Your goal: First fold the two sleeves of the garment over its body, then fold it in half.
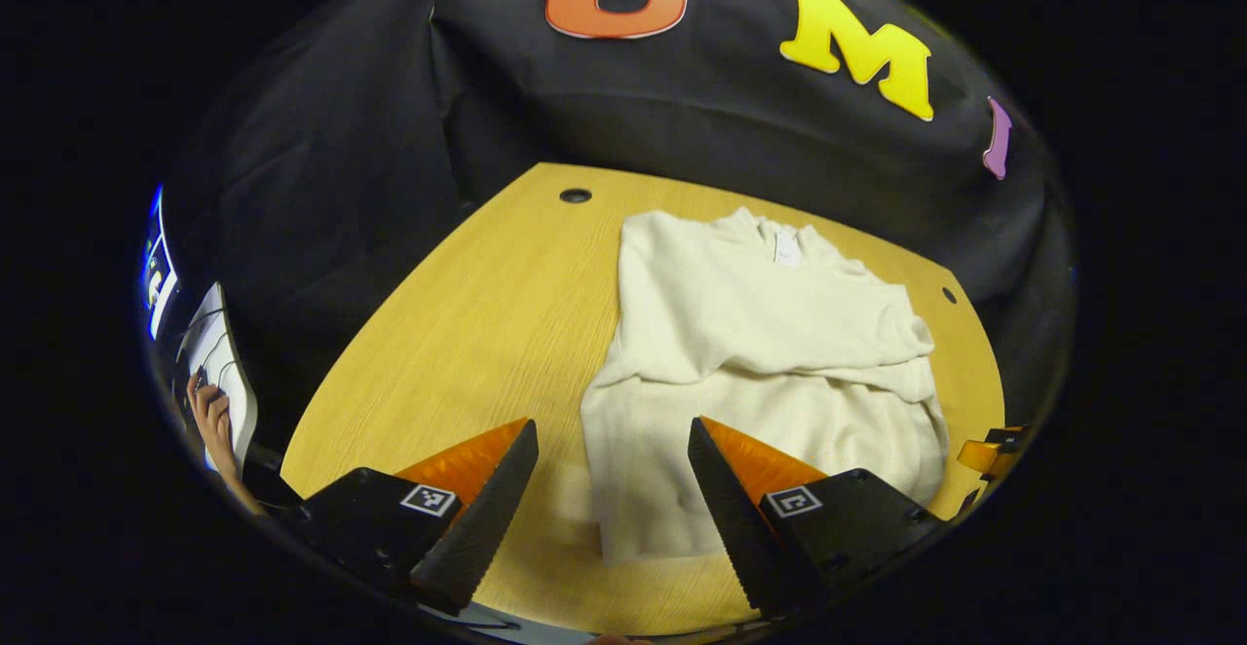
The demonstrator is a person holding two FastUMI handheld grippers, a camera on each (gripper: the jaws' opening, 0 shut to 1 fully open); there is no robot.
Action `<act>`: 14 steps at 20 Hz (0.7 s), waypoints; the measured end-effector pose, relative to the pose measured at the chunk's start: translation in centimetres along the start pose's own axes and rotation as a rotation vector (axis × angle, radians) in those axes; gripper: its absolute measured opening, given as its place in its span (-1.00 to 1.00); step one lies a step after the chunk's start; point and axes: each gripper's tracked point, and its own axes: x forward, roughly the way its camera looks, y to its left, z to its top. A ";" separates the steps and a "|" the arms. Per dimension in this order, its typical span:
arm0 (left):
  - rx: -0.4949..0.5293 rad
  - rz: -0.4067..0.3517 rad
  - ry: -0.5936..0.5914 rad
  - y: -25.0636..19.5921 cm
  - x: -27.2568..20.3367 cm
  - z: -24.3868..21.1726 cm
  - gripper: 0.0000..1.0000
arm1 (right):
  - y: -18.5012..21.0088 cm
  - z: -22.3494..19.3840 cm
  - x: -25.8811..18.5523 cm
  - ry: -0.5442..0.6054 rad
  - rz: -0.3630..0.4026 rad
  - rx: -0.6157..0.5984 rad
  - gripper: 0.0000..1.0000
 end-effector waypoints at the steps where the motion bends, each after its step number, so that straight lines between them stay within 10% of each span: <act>1: -0.012 -0.006 0.046 0.0 0.4 -1.1 0.98 | 0.3 -1.1 0.6 0.046 0.010 0.012 0.89; 14: 0.043 0.006 0.465 -1.2 4.0 -10.4 0.81 | 1.1 -5.8 4.0 0.278 -0.028 0.035 0.90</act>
